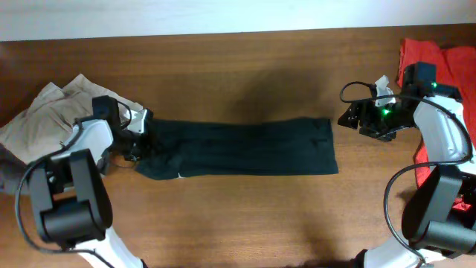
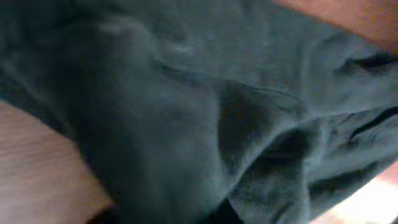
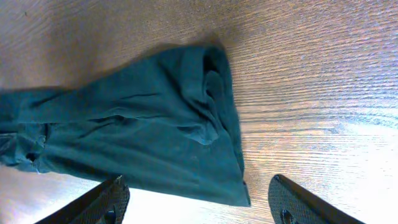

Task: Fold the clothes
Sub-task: 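Release the shirt and adjust the left end with the left gripper, then grasp the left end of the green strip with the left gripper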

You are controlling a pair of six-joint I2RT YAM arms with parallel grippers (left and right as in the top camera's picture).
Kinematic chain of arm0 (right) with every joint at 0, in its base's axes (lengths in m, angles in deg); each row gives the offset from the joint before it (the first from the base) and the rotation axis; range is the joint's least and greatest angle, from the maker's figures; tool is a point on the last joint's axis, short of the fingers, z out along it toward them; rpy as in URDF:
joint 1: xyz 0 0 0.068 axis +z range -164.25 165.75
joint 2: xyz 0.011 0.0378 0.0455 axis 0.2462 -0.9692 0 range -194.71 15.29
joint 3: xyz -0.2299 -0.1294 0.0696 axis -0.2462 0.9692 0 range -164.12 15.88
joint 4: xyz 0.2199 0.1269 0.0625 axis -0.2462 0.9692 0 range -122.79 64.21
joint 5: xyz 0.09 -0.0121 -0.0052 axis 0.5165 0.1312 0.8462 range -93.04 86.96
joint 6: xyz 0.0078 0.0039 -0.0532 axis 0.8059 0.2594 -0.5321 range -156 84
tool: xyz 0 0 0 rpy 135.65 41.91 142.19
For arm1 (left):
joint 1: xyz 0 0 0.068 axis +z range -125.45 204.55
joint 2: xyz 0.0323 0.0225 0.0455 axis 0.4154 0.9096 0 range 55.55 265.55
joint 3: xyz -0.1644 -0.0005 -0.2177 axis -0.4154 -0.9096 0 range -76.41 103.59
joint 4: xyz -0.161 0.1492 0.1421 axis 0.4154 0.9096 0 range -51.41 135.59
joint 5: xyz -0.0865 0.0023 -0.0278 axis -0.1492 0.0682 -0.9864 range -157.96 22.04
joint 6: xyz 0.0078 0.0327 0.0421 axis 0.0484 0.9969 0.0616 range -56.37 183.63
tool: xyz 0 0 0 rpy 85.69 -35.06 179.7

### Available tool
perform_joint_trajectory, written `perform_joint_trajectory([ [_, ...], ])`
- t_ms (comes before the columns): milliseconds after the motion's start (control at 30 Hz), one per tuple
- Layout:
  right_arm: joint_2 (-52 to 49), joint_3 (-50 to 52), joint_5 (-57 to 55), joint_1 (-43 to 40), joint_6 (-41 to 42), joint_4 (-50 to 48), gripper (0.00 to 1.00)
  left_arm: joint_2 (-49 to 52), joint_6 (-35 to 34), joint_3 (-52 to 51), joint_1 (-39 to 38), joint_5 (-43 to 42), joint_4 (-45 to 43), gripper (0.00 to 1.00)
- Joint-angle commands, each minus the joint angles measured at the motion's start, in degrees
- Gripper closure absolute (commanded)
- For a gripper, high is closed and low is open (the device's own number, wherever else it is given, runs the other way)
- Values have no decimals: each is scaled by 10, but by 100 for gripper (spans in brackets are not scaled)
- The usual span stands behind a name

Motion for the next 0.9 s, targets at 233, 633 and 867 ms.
perform_joint_trajectory([
  [233, 2, 0, 8, -3, -3, 0, 24, -127, -78, 21, -138, 189, 39, 94],
  [633, 2, 0, 10, -3, -3, 2, 24, -127, -221, 36, -341, 343, 59, 94],
  [867, 2, 0, 25, -2, -1, 2, 24, -125, -222, 38, -403, 382, 26, 94],
])
